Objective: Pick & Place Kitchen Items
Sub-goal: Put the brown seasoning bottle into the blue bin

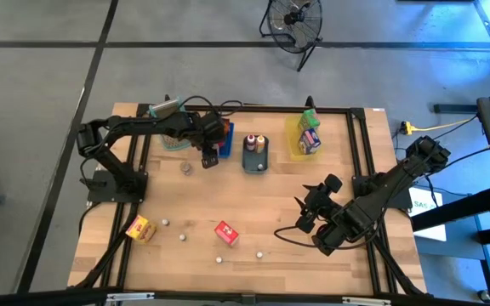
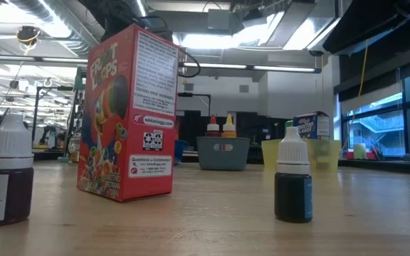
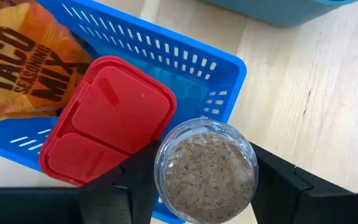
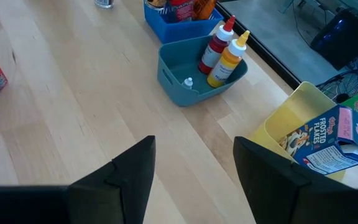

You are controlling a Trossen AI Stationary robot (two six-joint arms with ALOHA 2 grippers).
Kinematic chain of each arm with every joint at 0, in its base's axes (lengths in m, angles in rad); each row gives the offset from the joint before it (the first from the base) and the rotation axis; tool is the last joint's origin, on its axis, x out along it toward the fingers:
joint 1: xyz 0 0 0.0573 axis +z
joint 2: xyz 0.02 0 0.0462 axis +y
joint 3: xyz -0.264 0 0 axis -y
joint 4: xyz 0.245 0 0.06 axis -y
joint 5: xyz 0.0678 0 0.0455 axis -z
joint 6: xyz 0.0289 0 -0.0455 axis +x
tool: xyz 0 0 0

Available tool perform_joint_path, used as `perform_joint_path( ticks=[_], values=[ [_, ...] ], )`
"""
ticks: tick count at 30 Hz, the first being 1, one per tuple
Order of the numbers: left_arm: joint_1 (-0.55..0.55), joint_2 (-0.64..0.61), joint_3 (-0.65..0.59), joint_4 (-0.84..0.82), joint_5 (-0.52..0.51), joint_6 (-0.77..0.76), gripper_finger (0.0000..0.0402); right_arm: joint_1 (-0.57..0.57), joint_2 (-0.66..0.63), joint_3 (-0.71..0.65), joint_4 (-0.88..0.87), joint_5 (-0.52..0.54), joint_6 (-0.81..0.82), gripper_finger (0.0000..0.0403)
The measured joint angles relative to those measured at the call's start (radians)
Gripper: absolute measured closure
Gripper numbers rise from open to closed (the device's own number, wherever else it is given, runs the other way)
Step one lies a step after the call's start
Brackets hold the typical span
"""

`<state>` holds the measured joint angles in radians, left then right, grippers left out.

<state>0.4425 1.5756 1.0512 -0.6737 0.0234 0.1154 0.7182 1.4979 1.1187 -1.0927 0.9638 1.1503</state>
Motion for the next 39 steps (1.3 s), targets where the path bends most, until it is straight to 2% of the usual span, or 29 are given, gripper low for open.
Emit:
perform_joint_path(
  ticks=[12,21,39],
  values=[
    [-0.002,-0.01,0.0,0.027,-0.056,0.011,0.0206,0.0,0.0,0.0,0.001,0.0,0.0,0.0185],
    [0.0,-0.011,0.001,0.025,-0.058,0.01,0.0206,0.0,0.0,0.0,0.002,0.0,0.0,0.0185],
    [-0.001,-0.011,0.002,0.002,-0.129,-0.14,0.0204,0.0,0.0,0.0,0.003,-0.007,0.0,0.0185]
  ],
)
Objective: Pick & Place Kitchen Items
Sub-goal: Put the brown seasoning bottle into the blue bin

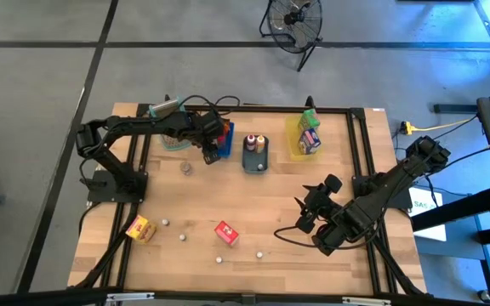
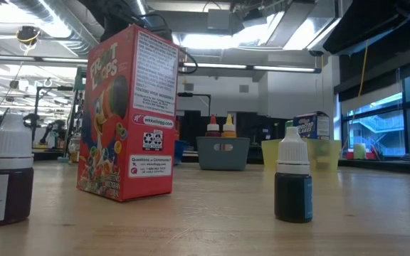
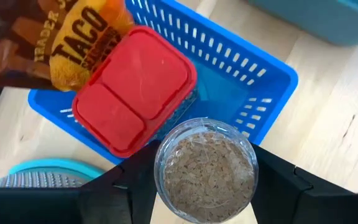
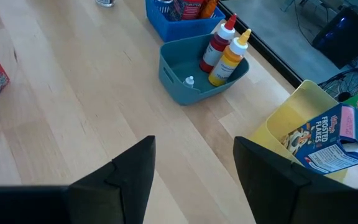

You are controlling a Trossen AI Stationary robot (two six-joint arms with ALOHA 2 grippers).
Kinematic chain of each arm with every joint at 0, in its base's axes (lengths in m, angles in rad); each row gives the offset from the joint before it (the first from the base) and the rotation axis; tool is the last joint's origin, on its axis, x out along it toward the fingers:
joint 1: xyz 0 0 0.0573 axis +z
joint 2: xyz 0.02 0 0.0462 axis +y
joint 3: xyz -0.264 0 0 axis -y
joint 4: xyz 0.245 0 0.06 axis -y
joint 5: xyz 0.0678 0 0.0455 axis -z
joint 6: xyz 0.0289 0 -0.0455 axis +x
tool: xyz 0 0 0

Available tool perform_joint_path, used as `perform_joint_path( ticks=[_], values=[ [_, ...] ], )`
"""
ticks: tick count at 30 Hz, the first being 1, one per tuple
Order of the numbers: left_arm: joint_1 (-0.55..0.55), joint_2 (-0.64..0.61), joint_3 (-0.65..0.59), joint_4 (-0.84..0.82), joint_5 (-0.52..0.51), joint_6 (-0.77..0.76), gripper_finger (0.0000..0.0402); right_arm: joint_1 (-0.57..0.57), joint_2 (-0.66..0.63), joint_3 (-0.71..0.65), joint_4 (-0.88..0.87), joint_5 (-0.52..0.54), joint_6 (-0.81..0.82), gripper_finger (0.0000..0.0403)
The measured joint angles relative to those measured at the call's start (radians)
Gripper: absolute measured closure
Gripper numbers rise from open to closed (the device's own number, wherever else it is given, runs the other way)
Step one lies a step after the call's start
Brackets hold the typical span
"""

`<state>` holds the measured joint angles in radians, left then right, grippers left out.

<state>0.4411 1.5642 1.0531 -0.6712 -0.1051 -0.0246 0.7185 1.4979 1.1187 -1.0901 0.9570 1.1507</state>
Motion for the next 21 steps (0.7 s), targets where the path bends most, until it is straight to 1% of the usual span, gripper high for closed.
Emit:
perform_joint_path(
  ticks=[6,10,14,21],
  values=[
    [-0.002,0.0,-0.001,0.024,0.0,-0.07,0.0204,0.0,0.0,0.0,0.001,0.0,0.0,0.0185],
    [-0.001,-0.002,-0.044,0.051,-0.006,-0.131,0.0204,0.0,0.0,0.0,0.001,0.0,0.0,0.0185],
    [-0.001,-0.002,-0.096,0.124,-0.006,-0.146,0.0204,0.0,0.0,0.0,0.0,0.0,0.0,0.0185],
    [-0.001,-0.002,-0.102,0.178,-0.006,-0.161,0.0204,0.0,0.0,0.0,0.0,0.0,0.0,0.0185]
  ],
)
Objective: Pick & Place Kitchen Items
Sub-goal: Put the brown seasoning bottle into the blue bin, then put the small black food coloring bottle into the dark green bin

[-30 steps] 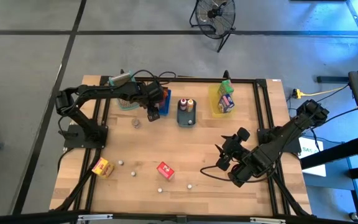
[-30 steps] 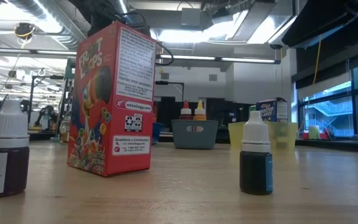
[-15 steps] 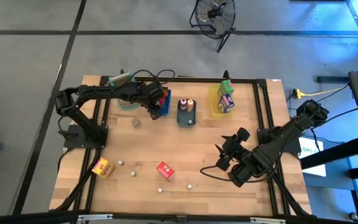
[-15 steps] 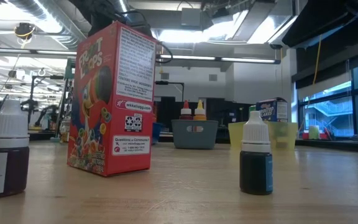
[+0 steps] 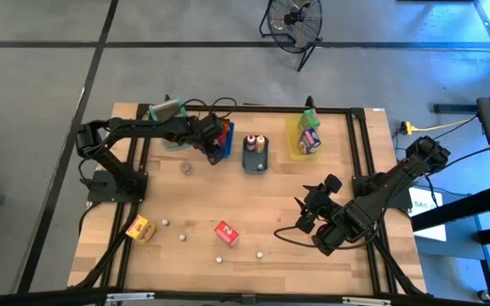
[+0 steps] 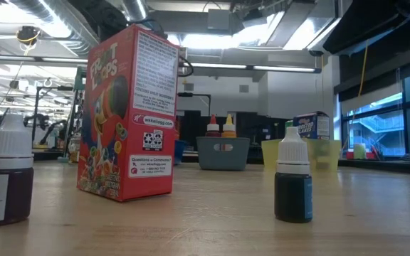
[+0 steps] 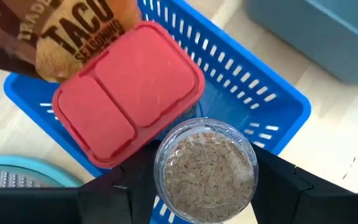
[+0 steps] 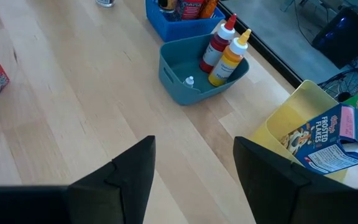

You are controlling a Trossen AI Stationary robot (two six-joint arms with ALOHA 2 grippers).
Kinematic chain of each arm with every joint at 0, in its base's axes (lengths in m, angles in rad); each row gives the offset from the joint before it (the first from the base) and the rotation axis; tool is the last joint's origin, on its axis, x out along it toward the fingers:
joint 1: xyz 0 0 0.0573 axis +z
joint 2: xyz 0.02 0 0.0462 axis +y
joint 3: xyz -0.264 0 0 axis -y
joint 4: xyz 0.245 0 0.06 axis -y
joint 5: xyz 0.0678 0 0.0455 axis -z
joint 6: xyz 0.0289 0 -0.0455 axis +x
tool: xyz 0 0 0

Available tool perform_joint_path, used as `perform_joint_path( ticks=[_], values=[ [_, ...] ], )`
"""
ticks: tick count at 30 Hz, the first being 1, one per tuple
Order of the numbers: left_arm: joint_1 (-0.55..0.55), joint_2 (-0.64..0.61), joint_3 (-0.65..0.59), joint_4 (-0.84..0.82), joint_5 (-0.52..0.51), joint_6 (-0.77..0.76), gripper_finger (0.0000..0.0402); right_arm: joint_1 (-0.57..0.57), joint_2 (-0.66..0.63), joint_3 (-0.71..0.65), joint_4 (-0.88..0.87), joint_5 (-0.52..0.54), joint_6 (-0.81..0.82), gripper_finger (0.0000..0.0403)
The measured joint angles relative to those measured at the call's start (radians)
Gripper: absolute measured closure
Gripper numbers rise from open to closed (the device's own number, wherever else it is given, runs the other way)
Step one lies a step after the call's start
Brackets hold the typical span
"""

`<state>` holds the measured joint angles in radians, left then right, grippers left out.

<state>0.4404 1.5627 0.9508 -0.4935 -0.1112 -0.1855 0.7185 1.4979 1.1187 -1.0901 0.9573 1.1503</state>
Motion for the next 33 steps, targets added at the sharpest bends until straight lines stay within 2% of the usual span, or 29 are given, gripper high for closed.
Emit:
perform_joint_path(
  ticks=[13,33],
  values=[
    [0.0,0.0,0.0,-0.034,-0.001,-0.003,0.0194,0.0,0.0,0.0,0.0,0.0,0.0,0.0185],
    [0.0,0.0,0.0,-0.048,-0.058,-0.016,0.0186,0.0,0.0,0.0,0.001,0.001,0.0,0.0185]
  ],
)
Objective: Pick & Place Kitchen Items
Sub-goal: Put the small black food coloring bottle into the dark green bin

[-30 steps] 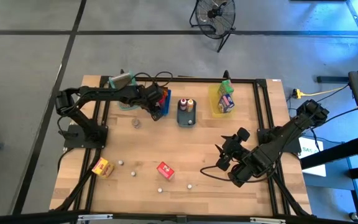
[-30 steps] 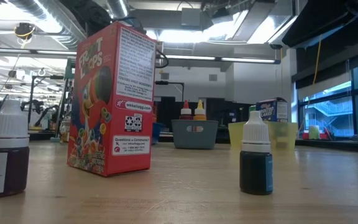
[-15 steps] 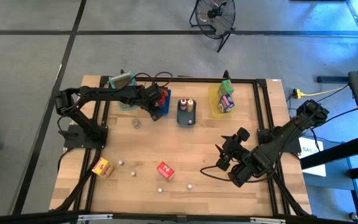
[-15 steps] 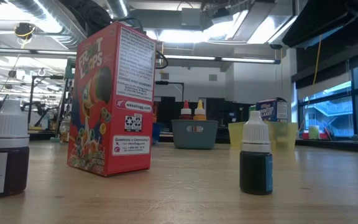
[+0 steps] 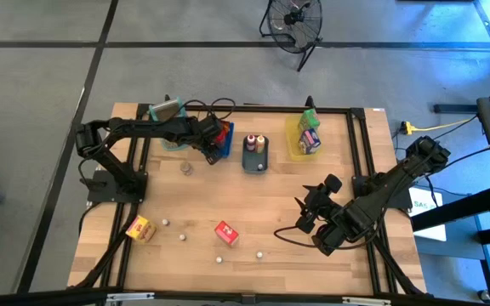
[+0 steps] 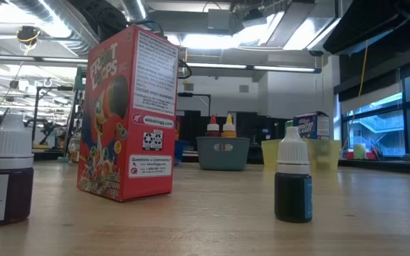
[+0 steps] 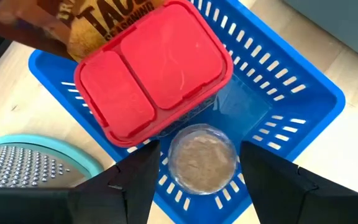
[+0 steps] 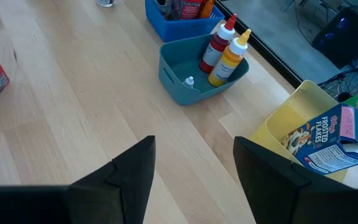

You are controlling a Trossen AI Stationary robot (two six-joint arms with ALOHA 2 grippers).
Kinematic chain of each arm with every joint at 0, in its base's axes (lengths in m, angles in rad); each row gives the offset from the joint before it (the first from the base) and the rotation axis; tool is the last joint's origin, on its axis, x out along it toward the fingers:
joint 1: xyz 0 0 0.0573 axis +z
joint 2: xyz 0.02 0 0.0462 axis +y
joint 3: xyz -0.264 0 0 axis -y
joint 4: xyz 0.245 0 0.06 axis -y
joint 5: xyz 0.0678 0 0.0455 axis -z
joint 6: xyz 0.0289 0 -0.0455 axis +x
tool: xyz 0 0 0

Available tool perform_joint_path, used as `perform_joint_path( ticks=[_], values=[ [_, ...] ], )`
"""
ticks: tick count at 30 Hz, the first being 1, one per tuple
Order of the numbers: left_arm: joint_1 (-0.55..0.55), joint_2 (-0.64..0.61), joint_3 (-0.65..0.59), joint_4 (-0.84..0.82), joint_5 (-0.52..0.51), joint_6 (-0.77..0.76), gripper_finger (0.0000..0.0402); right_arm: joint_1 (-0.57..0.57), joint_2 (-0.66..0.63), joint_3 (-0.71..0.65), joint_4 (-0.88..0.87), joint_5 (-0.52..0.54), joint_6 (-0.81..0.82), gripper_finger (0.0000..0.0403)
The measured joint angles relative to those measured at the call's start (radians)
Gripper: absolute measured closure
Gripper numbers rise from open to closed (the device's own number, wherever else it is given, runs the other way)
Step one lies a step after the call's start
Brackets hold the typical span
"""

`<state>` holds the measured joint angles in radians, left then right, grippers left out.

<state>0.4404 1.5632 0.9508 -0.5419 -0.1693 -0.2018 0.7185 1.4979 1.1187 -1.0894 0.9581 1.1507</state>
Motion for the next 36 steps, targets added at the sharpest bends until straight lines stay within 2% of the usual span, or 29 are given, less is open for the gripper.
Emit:
perform_joint_path(
  ticks=[12,19,28,31,36],
  values=[
    [-0.007,-0.03,0.018,-0.009,0.01,0.016,0.0186,0.0,0.0,0.0,0.0,0.0,0.0,0.0185],
    [-0.054,-0.131,0.073,-0.01,-0.016,0.056,0.0185,0.0,0.0,0.0,0.0,0.002,0.0,0.0185],
    [-0.134,-0.311,0.087,-0.031,-0.021,0.025,0.0185,0.0,0.0,0.0,0.02,-0.005,0.0,0.0185],
    [-0.173,-0.355,0.087,-0.064,-0.013,-0.007,0.0186,-0.001,0.0,0.0,0.024,-0.072,-0.028,0.0185],
    [-0.255,-0.413,0.087,-0.145,0.016,-0.061,0.0187,-0.02,0.0,0.0,0.009,-0.265,-0.076,0.0185]
  ],
)
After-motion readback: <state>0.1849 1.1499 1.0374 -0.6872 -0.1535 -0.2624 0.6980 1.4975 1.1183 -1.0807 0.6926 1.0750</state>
